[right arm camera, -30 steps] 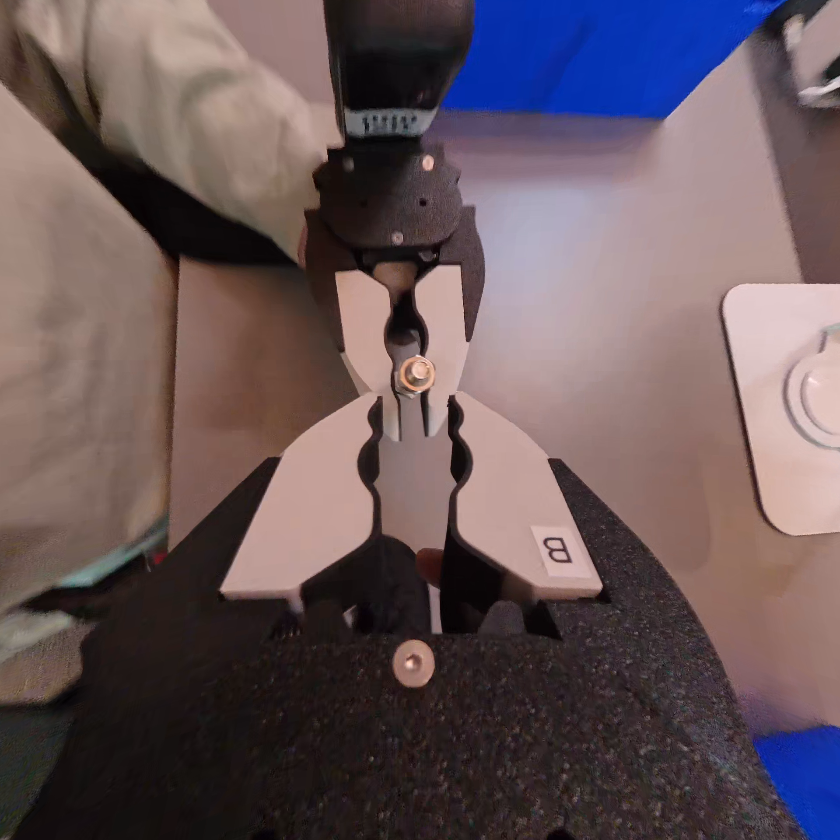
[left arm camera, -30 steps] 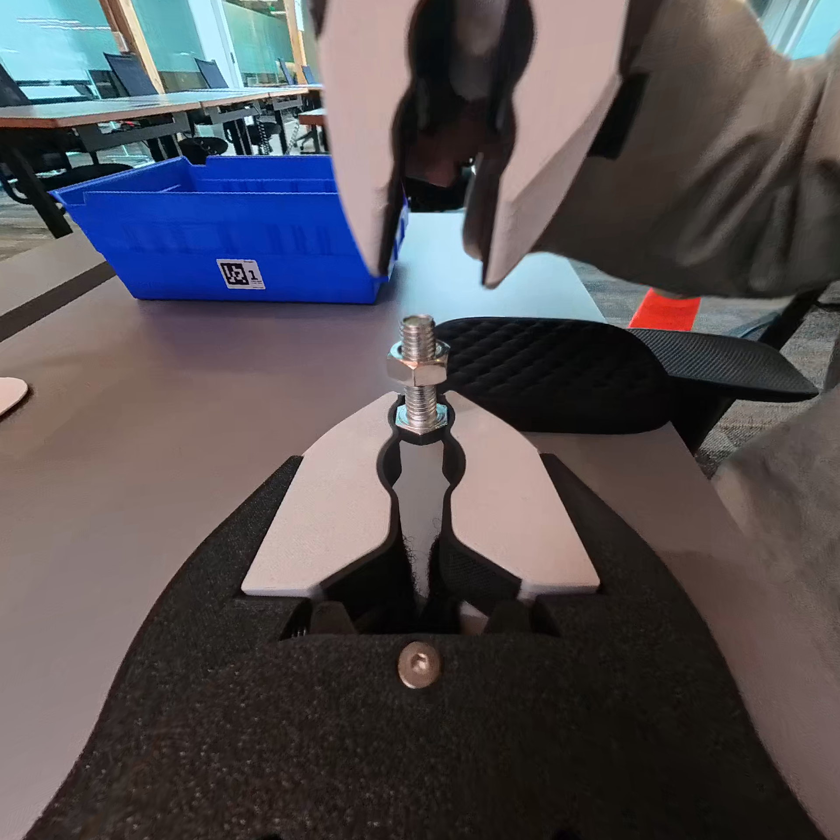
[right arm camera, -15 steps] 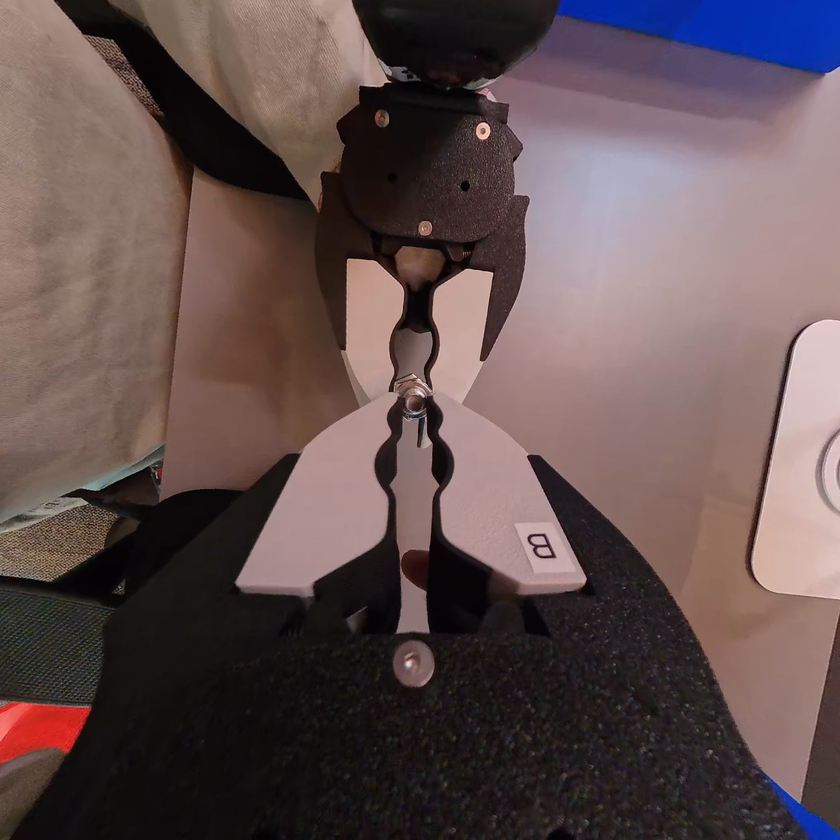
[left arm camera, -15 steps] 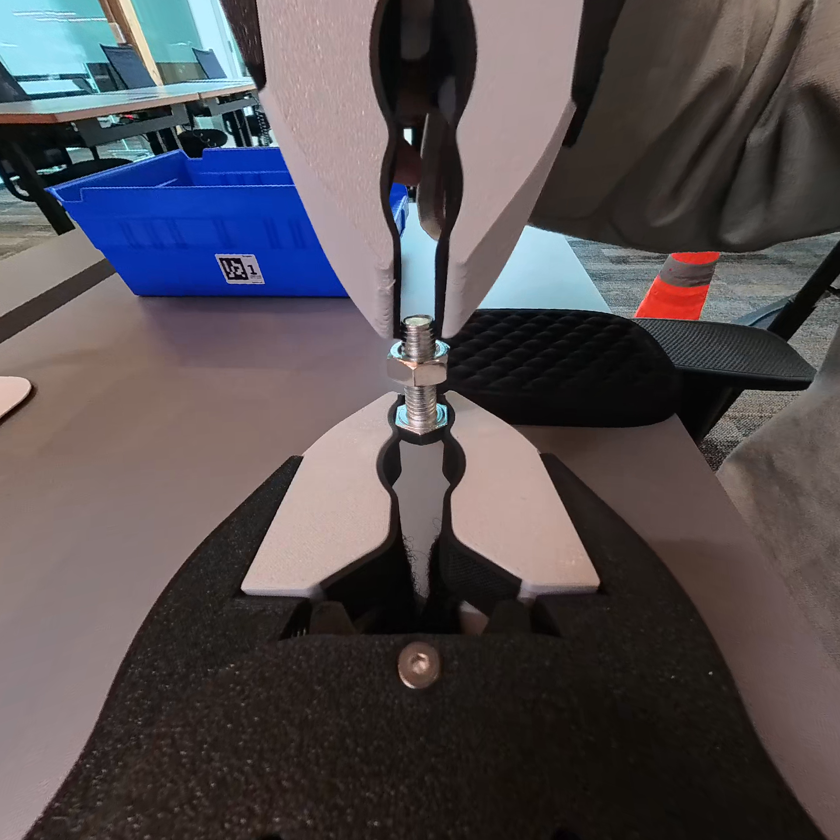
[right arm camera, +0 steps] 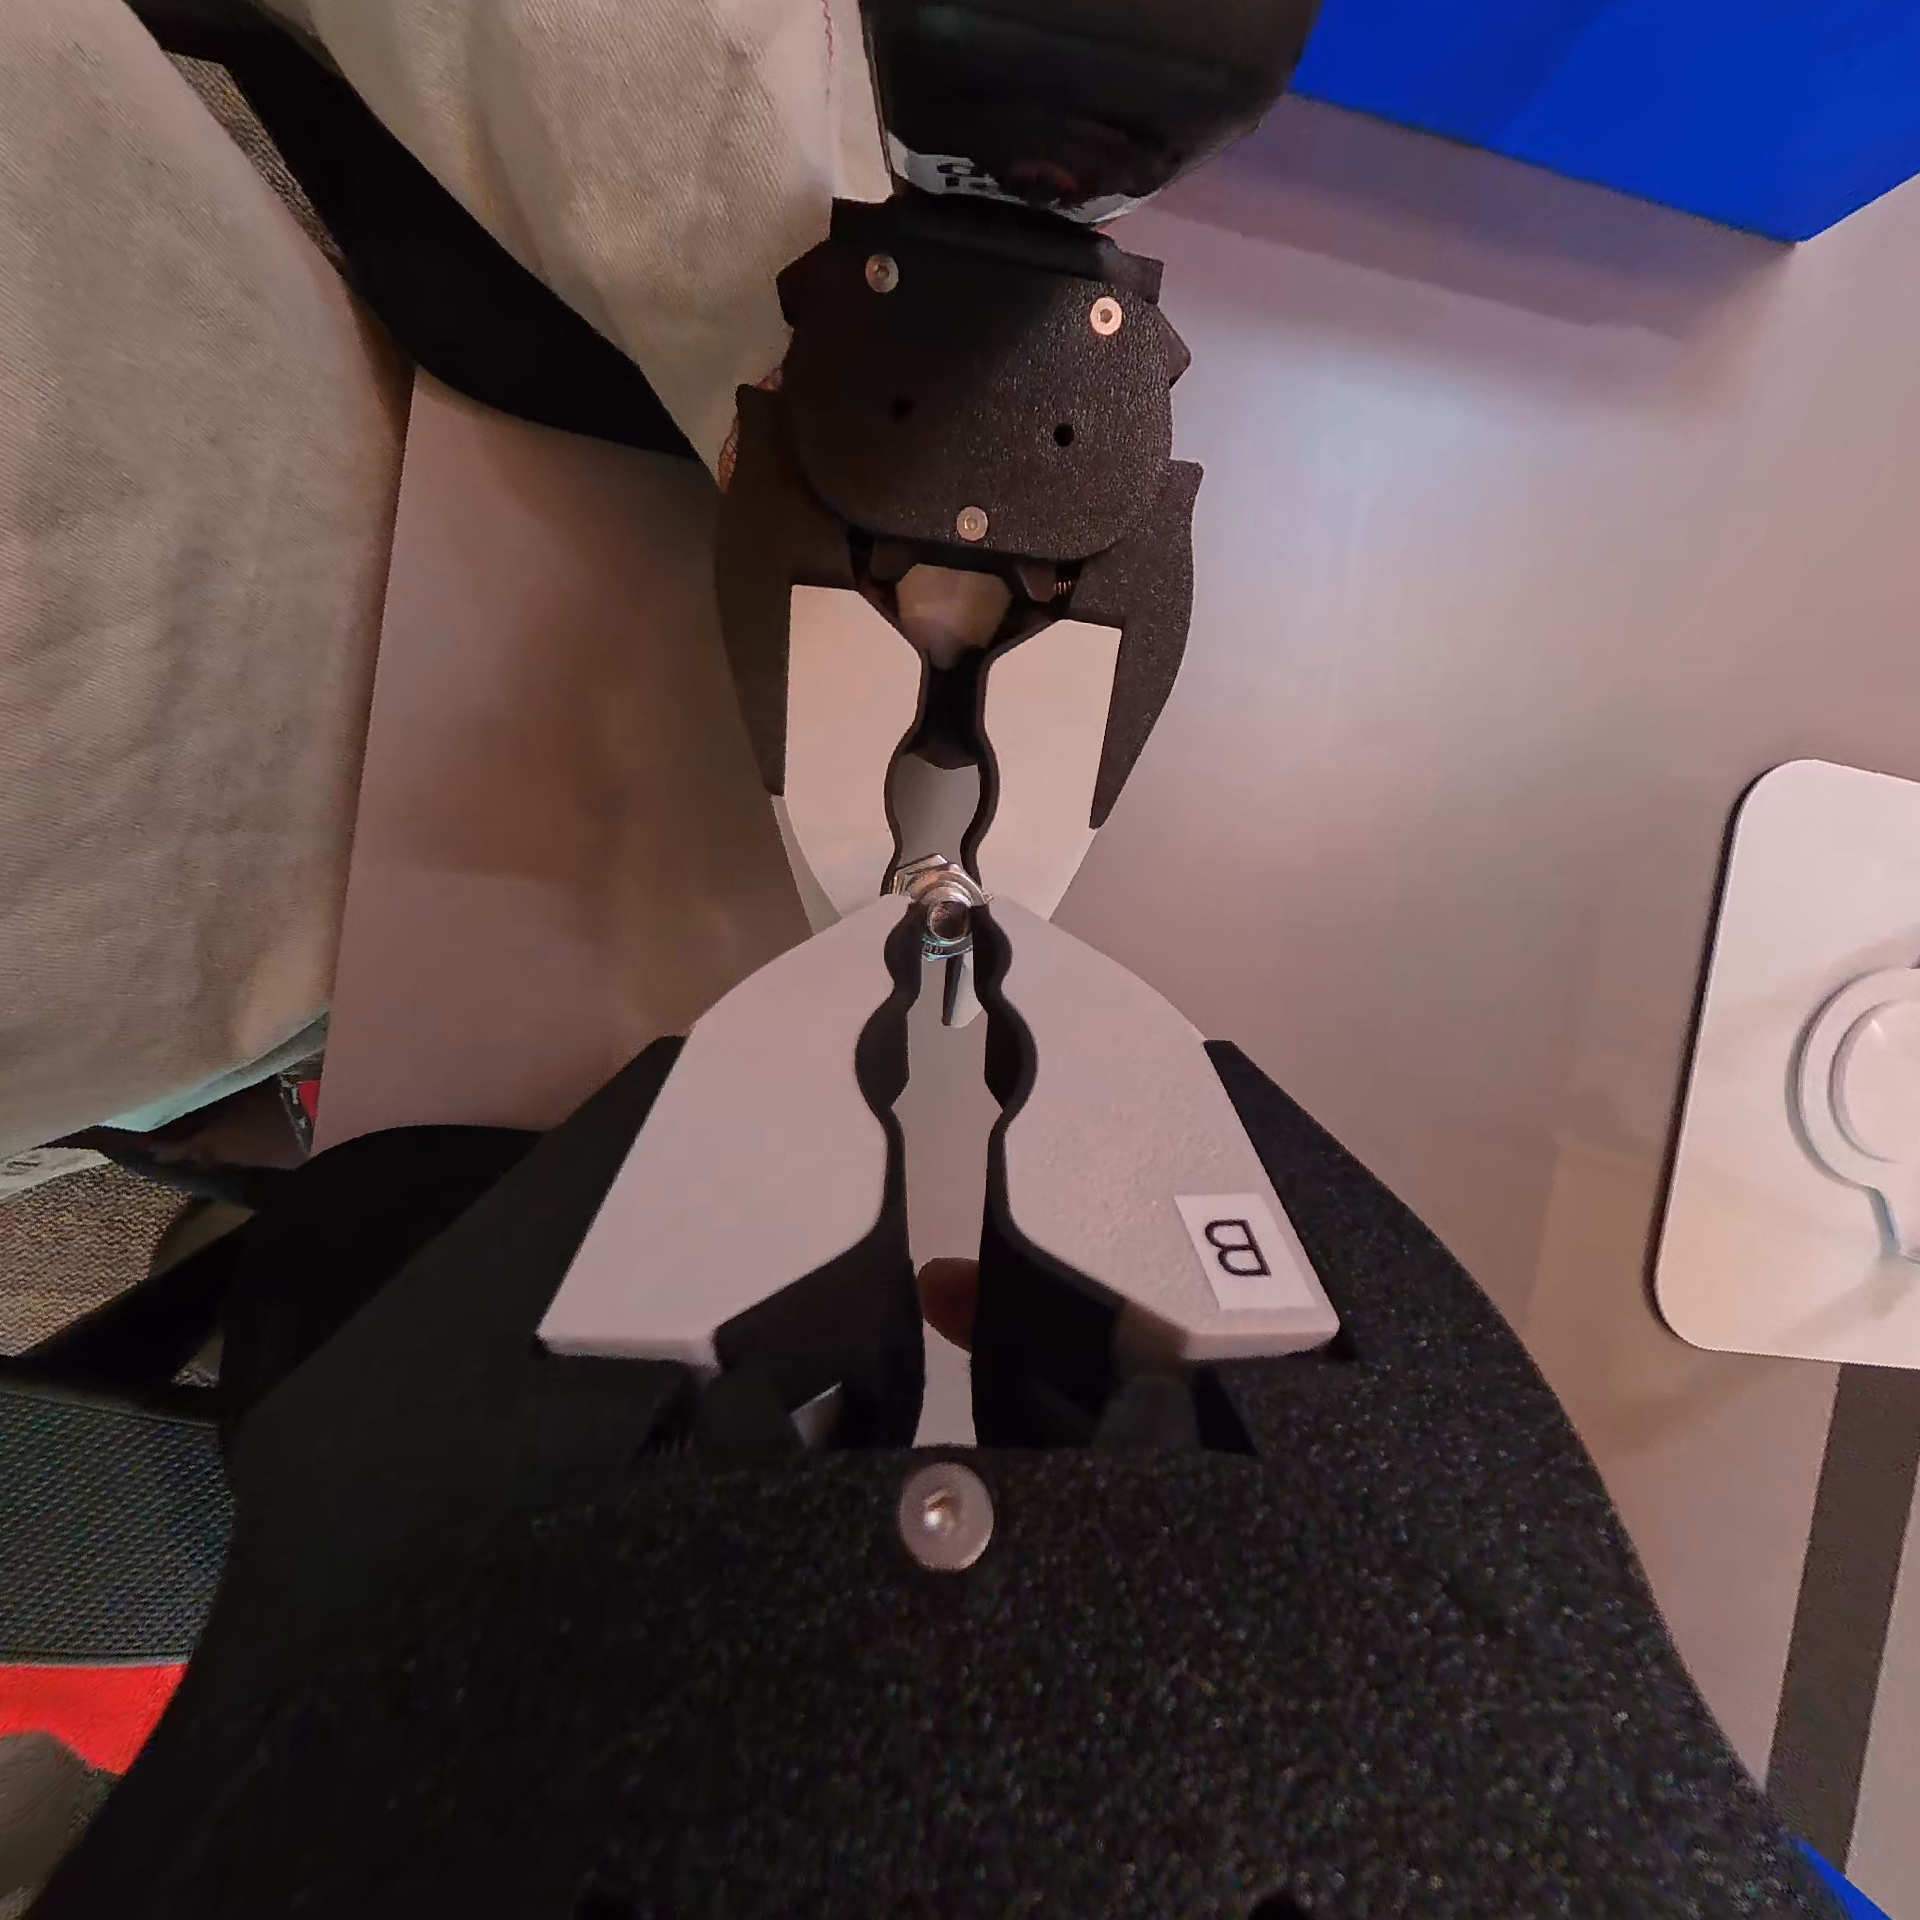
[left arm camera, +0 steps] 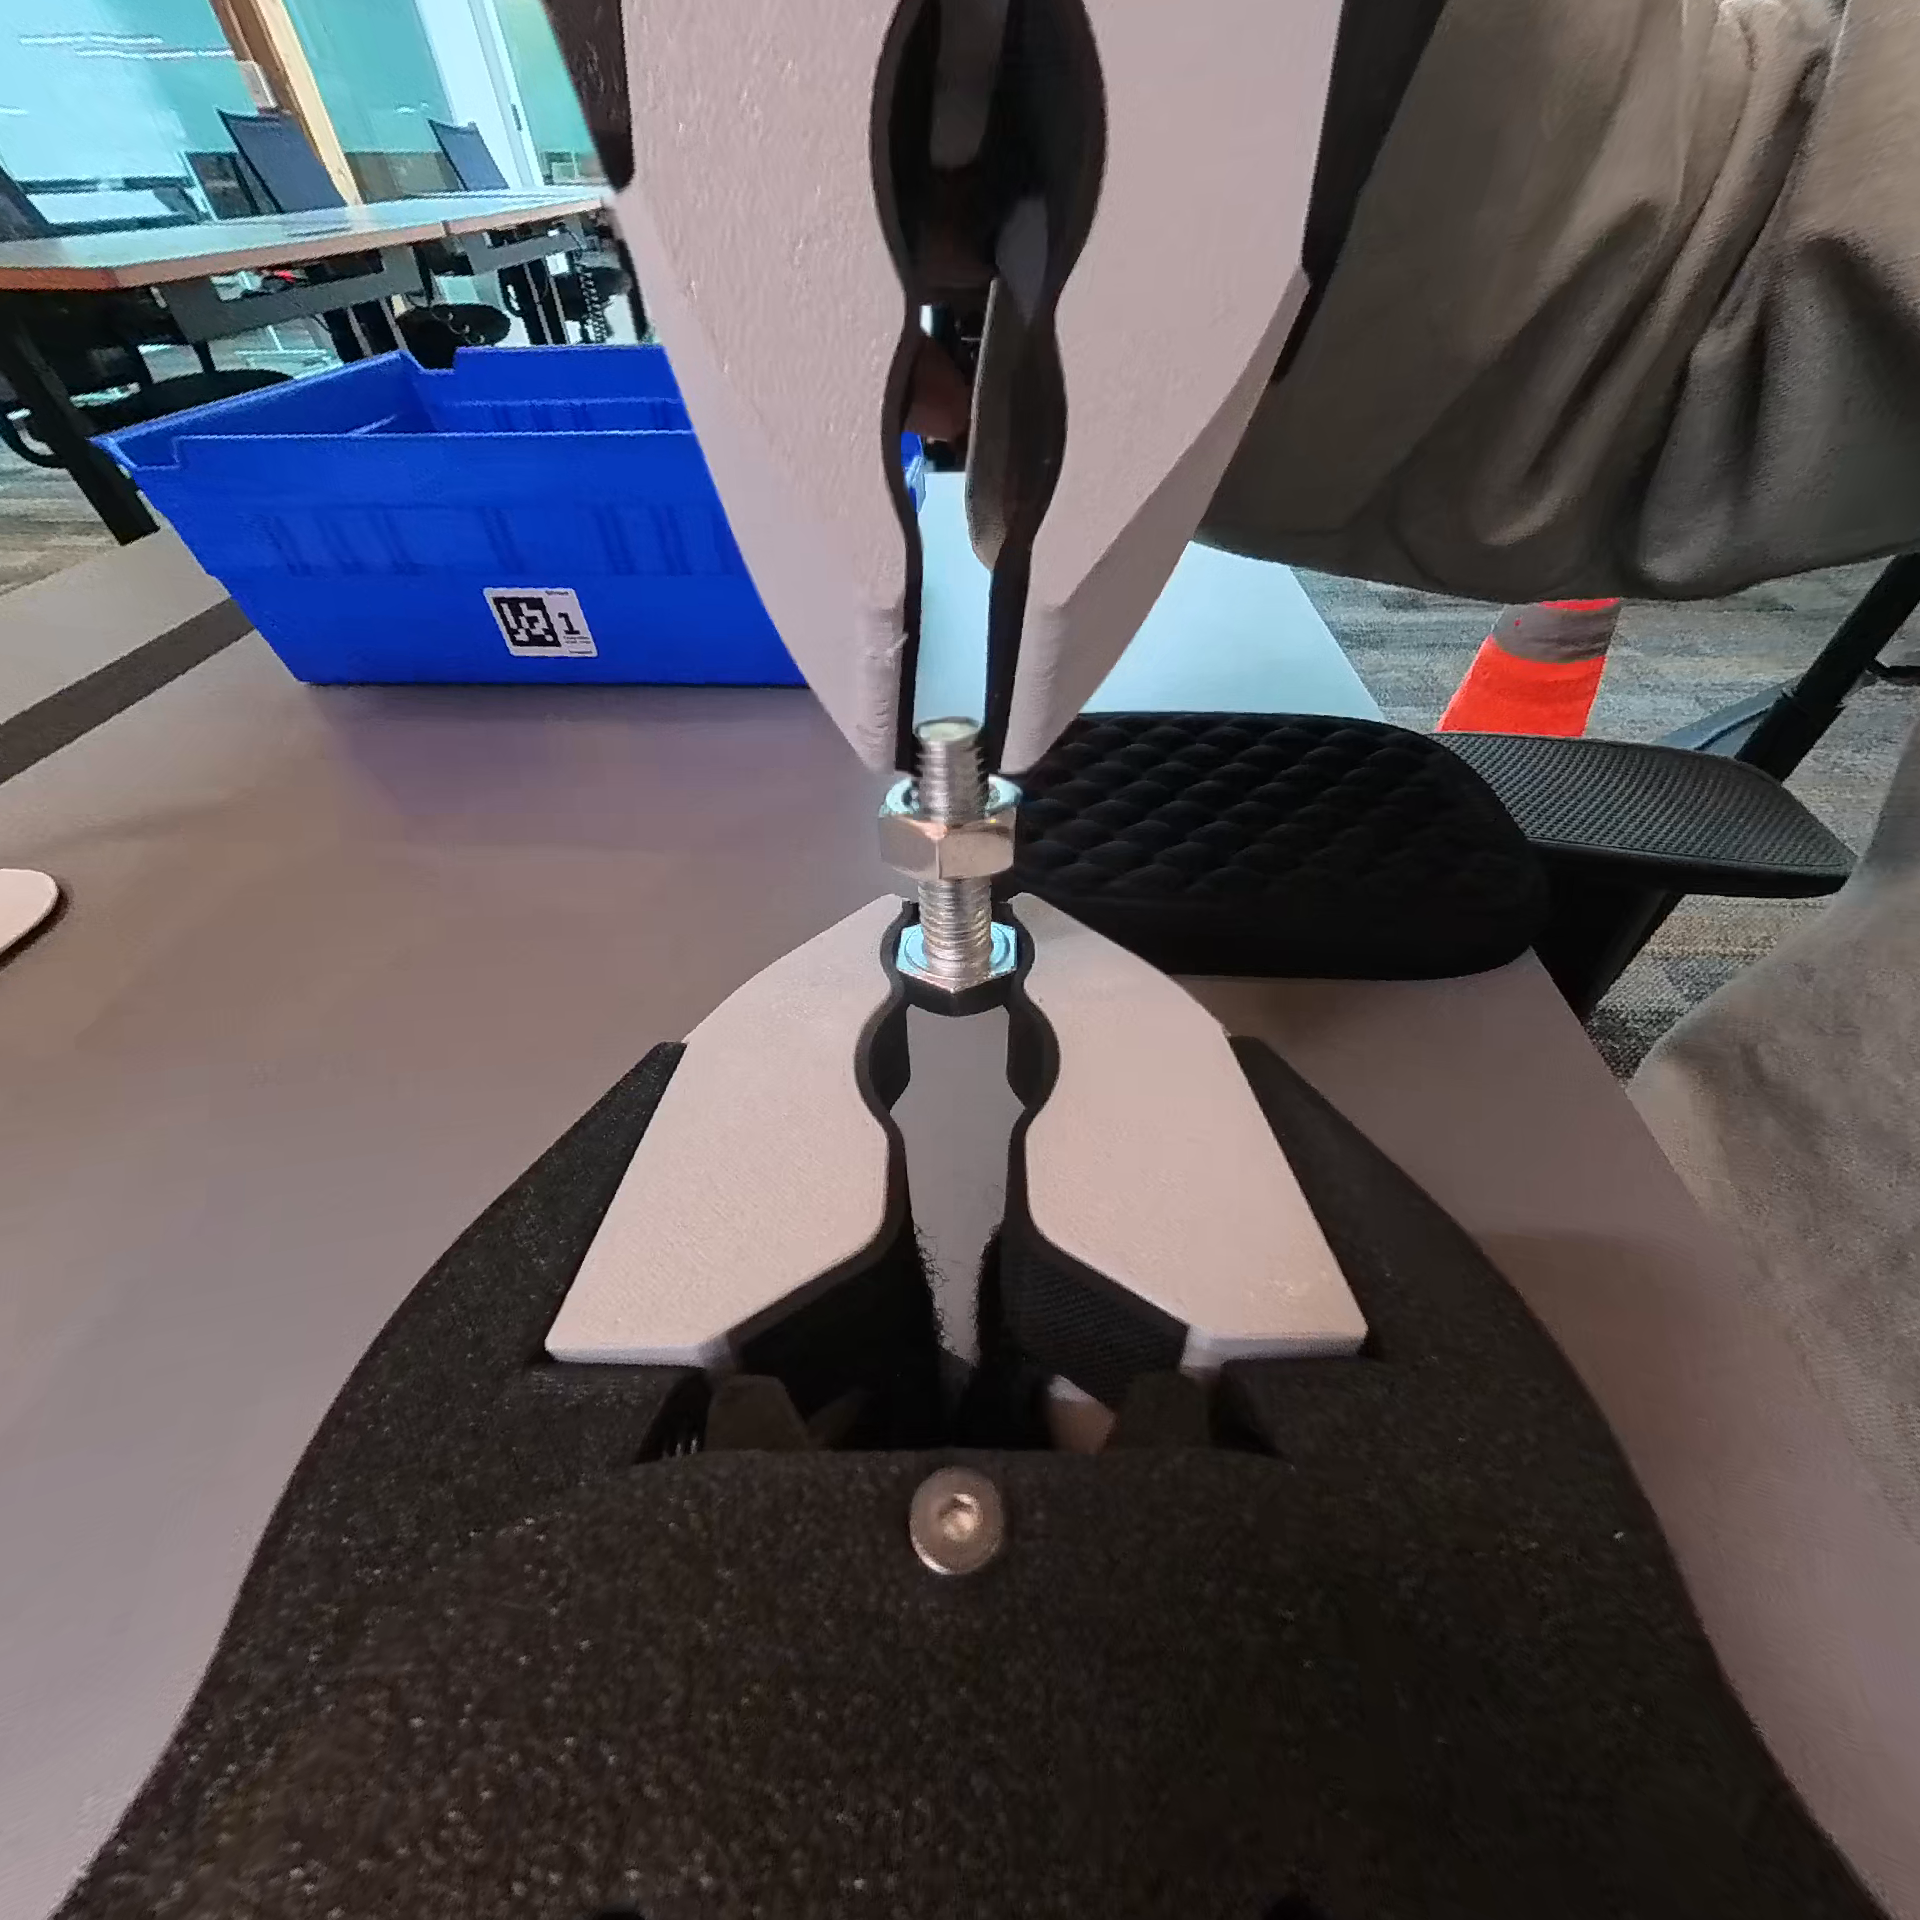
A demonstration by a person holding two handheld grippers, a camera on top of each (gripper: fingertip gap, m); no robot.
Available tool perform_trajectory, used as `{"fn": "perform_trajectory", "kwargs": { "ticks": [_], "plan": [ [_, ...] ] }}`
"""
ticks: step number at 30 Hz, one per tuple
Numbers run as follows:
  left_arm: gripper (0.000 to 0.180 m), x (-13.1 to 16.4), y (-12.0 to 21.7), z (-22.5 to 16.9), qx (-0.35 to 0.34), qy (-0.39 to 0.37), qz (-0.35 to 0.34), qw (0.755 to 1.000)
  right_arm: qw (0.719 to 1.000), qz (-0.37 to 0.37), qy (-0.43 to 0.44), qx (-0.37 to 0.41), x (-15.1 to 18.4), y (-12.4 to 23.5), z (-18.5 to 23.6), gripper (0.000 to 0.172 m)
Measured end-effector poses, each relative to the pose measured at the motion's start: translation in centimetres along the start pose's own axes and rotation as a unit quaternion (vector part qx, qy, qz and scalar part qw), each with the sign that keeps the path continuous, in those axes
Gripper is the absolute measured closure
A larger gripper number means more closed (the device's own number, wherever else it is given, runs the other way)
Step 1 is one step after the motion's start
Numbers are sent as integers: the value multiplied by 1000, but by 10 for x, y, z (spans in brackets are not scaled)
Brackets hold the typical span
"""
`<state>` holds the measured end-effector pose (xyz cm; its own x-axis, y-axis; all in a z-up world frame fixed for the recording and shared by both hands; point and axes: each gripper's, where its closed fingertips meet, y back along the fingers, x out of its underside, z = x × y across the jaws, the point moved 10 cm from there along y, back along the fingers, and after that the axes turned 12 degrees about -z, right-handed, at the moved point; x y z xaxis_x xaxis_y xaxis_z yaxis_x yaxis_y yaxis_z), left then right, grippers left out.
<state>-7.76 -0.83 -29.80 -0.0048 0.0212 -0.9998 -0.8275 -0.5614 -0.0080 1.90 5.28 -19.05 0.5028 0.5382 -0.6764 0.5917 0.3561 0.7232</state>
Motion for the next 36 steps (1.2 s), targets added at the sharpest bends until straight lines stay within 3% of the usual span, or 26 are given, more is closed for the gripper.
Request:
{"fn": "perform_trajectory", "kwargs": {
  "ticks": [4, 9, 15, 18, 24, 28, 31, 36],
  "plan": [
    [155, 0, 0, 1, -8, 1, -1, 1000, 1000, 2, -7, 18, 2, 14, -5, 163],
    [141, 0, -1, 1, -14, -1, 2, 1000, 991, 41, -57, 113, 25, 83, -31, 163],
    [132, -1, 2, 5, -24, 15, -20, 999, 934, 79, -242, 251, 114, 186, -85, 163],
    [128, -1, 2, 6, -26, 21, -25, 999, 896, 94, -317, 298, 166, 212, -106, 163],
    [127, -1, 3, 8, -24, 32, -30, 999, 828, 111, -433, 338, 256, 204, -139, 163],
    [128, -2, 4, 9, -24, 37, -36, 998, 793, 134, -483, 346, 296, 186, -152, 163],
    [129, -2, 5, 11, -27, 45, -42, 998, 777, 151, -494, 359, 311, 180, -157, 163],
    [129, -2, 6, 12, -29, 51, -43, 997, 781, 146, -485, 367, 320, 175, -164, 163]
  ]
}}
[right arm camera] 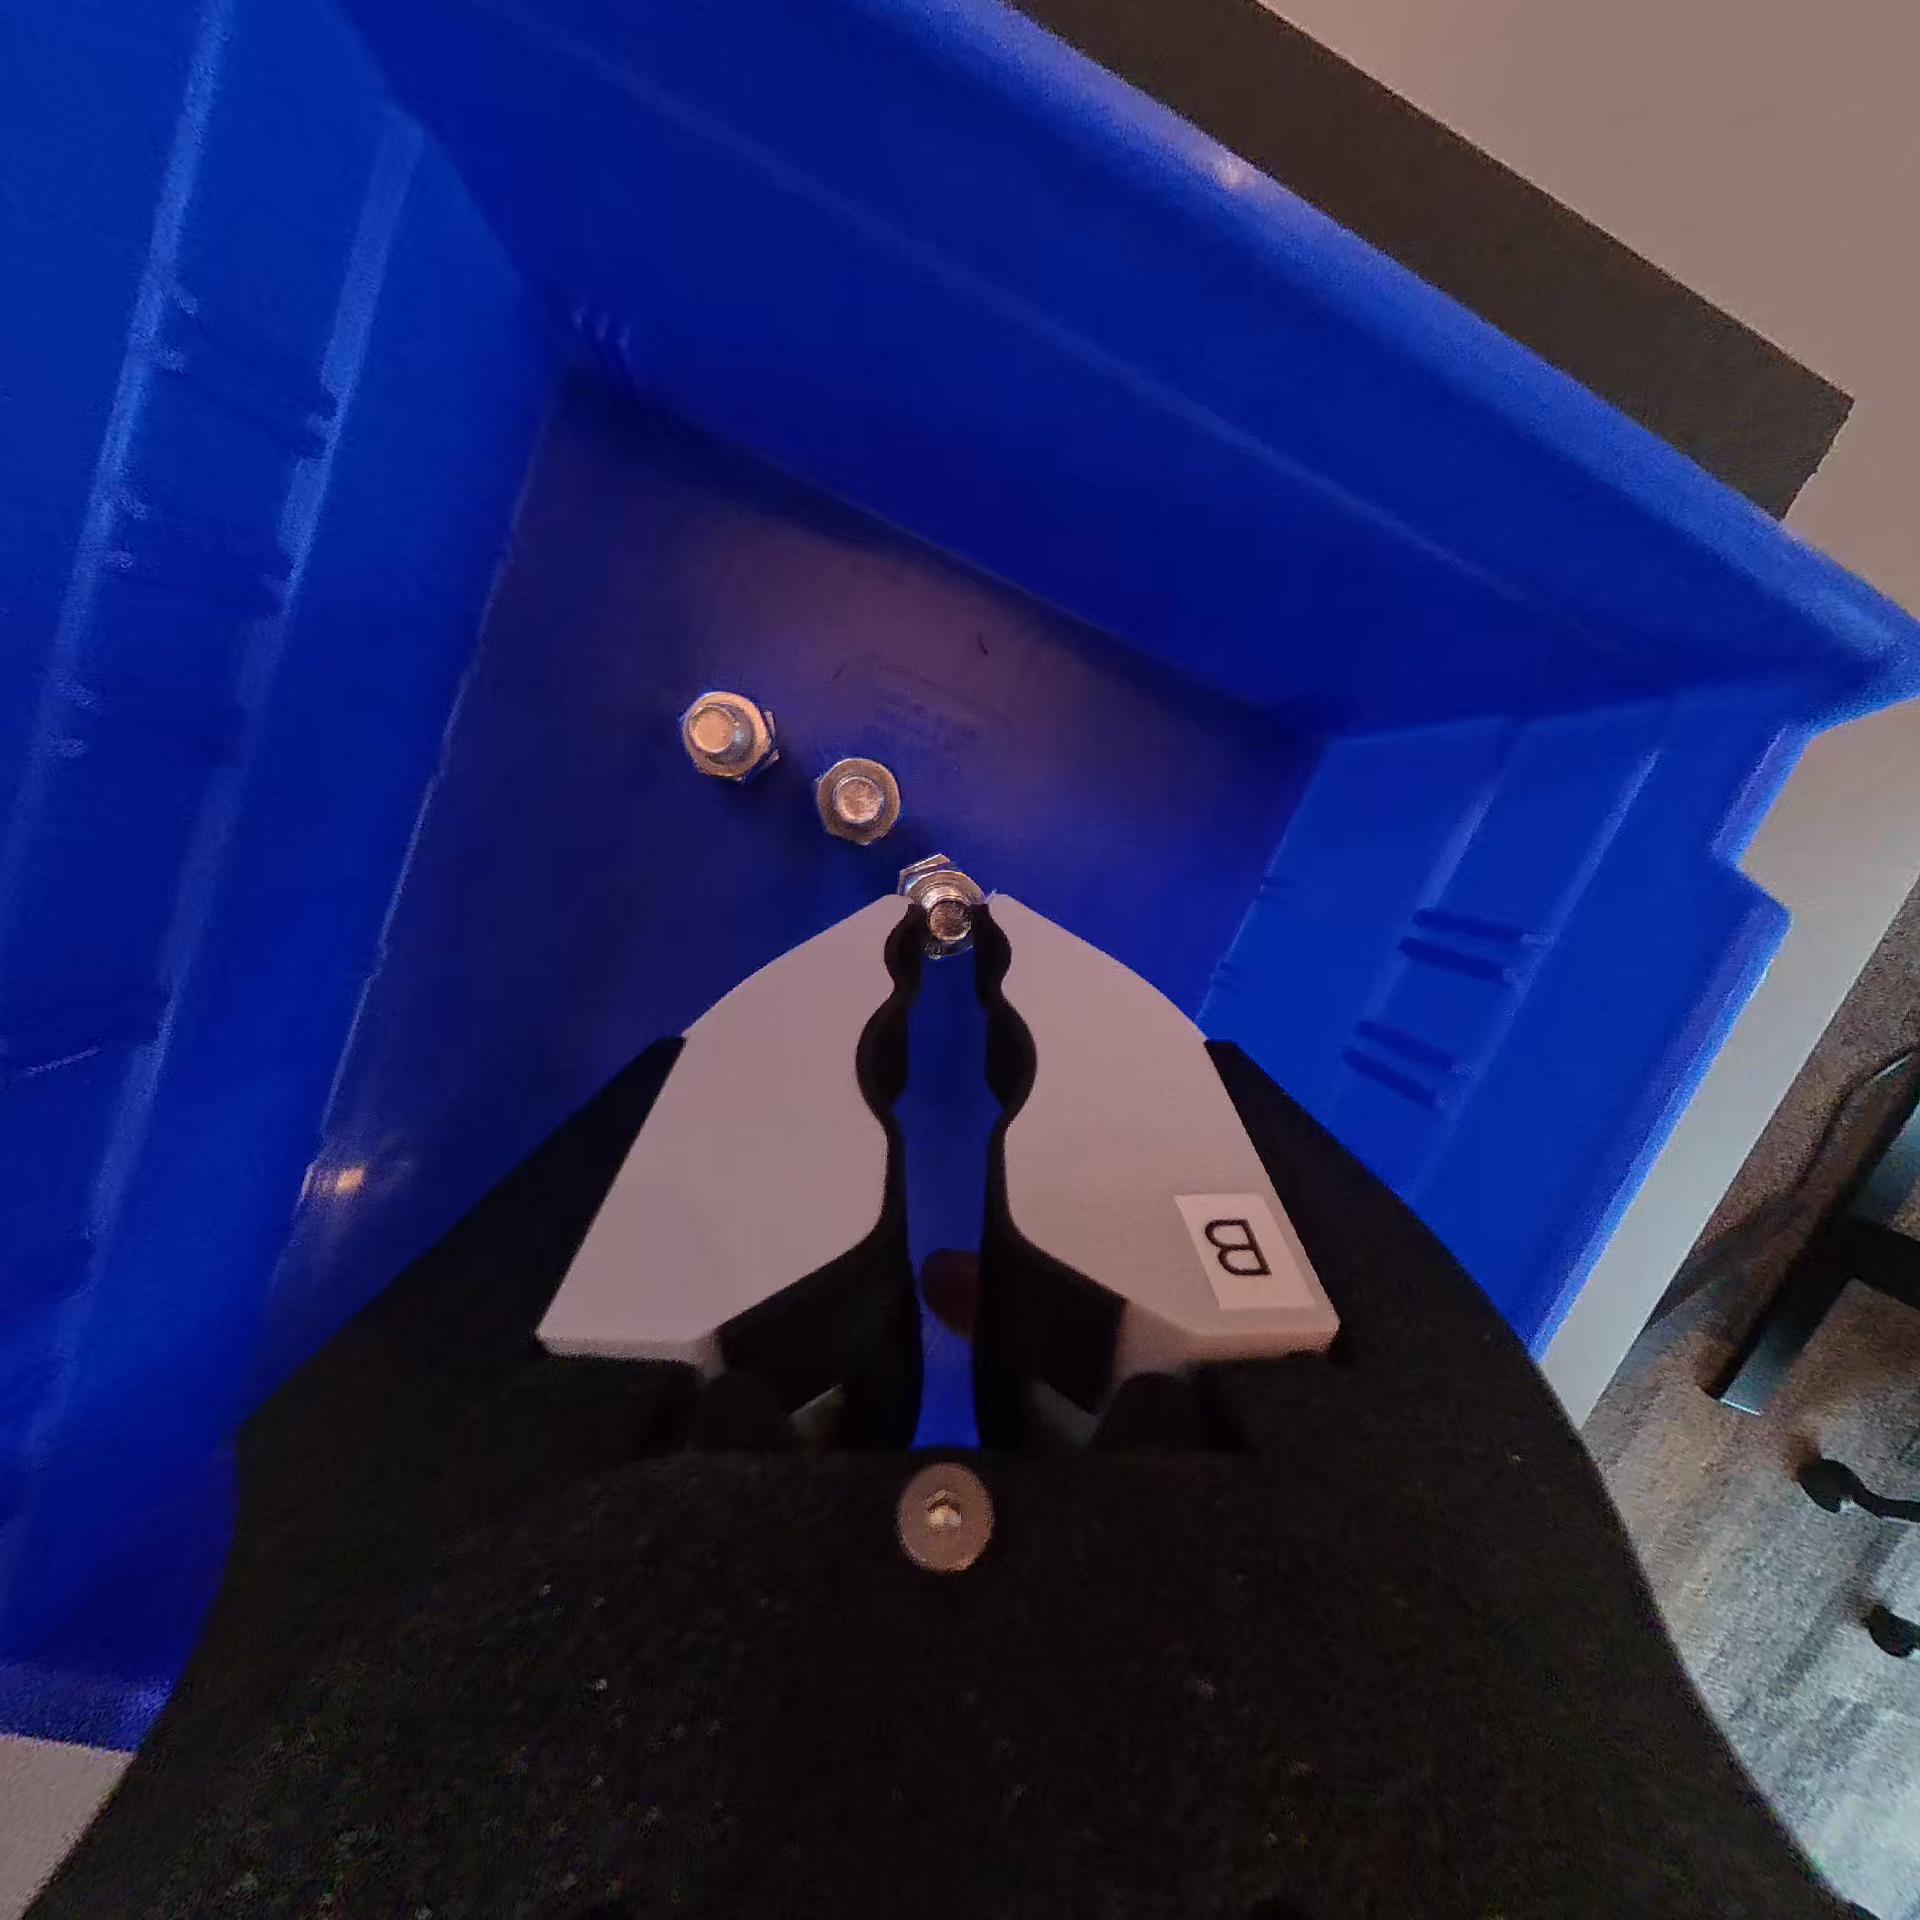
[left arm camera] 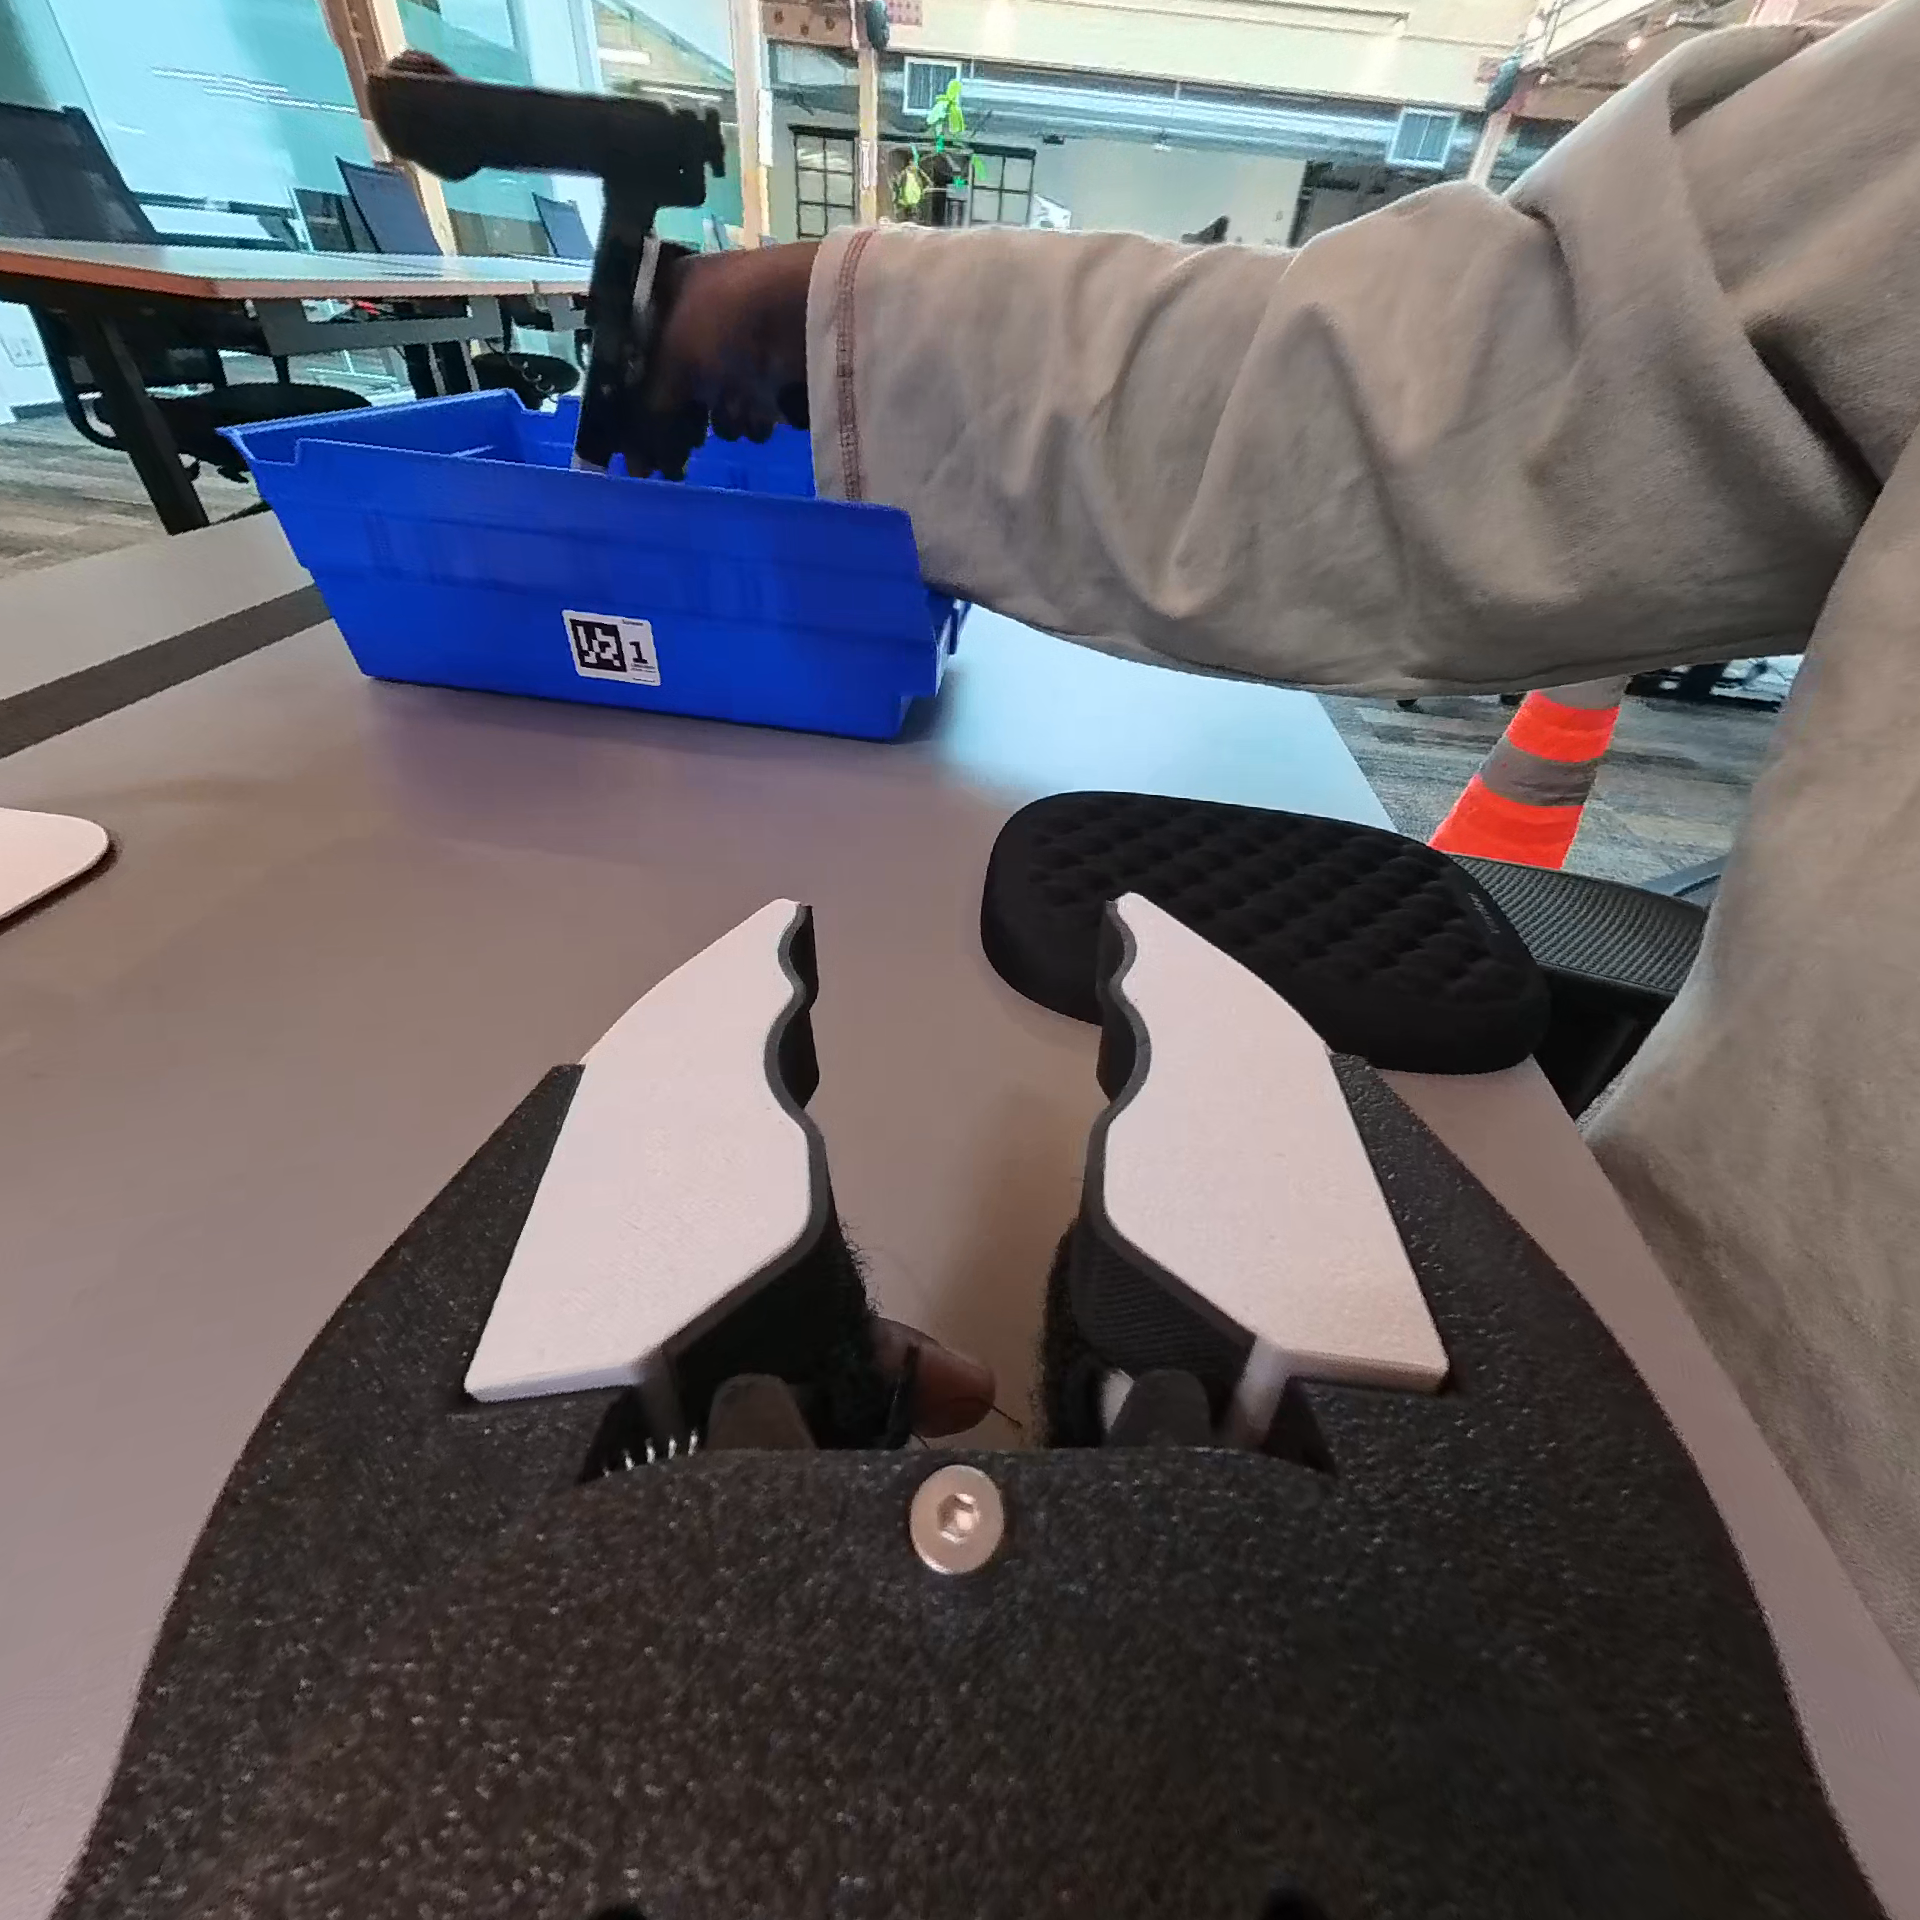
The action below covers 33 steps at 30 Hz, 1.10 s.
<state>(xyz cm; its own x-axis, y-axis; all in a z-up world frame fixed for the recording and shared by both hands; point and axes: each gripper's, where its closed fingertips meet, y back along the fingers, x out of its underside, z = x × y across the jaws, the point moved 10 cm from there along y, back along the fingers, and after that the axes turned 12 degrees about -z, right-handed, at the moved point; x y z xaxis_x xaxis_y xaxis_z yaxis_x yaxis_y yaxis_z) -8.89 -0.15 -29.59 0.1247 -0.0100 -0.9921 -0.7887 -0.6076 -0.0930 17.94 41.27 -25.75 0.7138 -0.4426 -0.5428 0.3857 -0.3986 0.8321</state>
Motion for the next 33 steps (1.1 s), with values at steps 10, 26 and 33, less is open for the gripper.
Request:
{"fn": "perform_trajectory", "kwargs": {
  "ticks": [10, 26, 33],
  "plan": [
    [129, 0, 0, 1, 0, 2, -1, 1000, 1000, 16, 12, 6, -2, -12, -2, 163],
    [129, 0, 0, 0, -6, -3, 1, 1000, 964, -268, 0, 2, -26, 105, 81, 97],
    [129, 0, 0, 1, -11, 1, -5, 1000, 886, -442, 35, -136, 23, 167, 240, 85]
  ]
}}
